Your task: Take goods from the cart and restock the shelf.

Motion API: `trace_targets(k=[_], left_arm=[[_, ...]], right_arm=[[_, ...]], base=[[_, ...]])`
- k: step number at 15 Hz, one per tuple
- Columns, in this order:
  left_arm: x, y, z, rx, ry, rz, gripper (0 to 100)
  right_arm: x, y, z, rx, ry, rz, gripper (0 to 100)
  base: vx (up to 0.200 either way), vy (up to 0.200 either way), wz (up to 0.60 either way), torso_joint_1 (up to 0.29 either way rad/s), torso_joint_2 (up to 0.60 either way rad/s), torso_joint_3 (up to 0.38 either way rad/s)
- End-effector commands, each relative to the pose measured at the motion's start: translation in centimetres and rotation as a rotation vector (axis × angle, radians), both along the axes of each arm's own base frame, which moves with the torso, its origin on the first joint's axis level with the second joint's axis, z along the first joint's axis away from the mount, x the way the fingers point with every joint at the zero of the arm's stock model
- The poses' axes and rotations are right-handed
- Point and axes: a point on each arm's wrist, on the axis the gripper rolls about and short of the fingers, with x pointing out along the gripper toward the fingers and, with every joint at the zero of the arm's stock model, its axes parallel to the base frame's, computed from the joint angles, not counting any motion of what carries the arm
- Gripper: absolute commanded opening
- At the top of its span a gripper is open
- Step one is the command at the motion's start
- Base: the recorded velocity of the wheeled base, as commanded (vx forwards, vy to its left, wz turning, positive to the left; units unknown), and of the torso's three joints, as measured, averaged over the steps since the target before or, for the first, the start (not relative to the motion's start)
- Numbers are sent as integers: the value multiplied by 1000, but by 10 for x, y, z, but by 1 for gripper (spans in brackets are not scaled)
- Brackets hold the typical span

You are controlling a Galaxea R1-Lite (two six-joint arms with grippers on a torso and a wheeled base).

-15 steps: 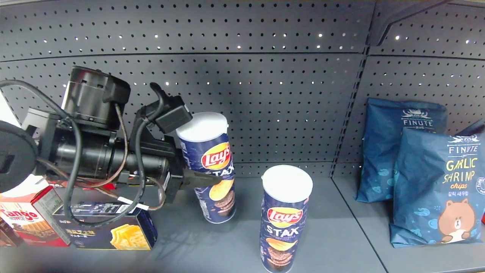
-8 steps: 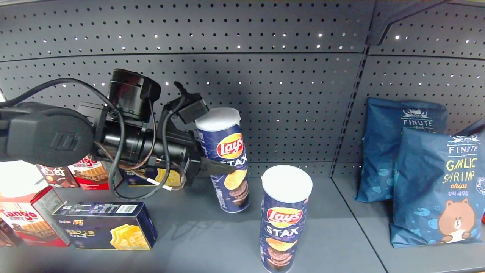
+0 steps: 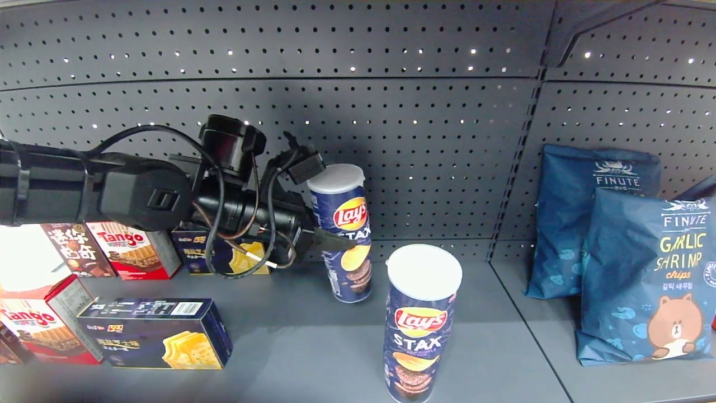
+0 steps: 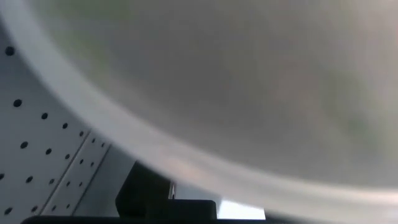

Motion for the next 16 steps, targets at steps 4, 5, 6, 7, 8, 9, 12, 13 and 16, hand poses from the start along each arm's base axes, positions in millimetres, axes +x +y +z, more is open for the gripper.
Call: trace_targets(k=[4,5,6,7,8,9,12,13,16], left_arm=[[9,-6,-9,49,28,-36,0],[11,-7,-9,48,23,-37,0],[15,-12,-8,45,12,-47,0],[15,-14,-7,43,7,-49,0],[17,-20,-10,45,11,-62,0],[17,-22,-12,45,14,-70,0],[21,-29,-16,32,26,-98,0],[22,-29,-16,30,24,-100,0],[24,-29,-19,34,29,-96,0]], right_arm=[[0,0,0,-1,1,1,100],[0,0,0,-1,1,1,100],[0,0,0,-1,1,1,100],[0,0,0,-1,1,1,100],[0,0,0,-1,1,1,100],[0,0,0,-1,1,1,100],[0,0,0,-1,1,1,100],[0,0,0,-1,1,1,100],[0,0,0,-1,1,1,100]], base=[[0,0,0,0,0,0],[0,0,0,0,0,0],[0,0,0,0,0,0],[0,0,0,0,0,0],[0,0,0,0,0,0],[0,0,0,0,0,0],[0,0,0,0,0,0],[0,0,0,0,0,0],[0,0,0,0,0,0]])
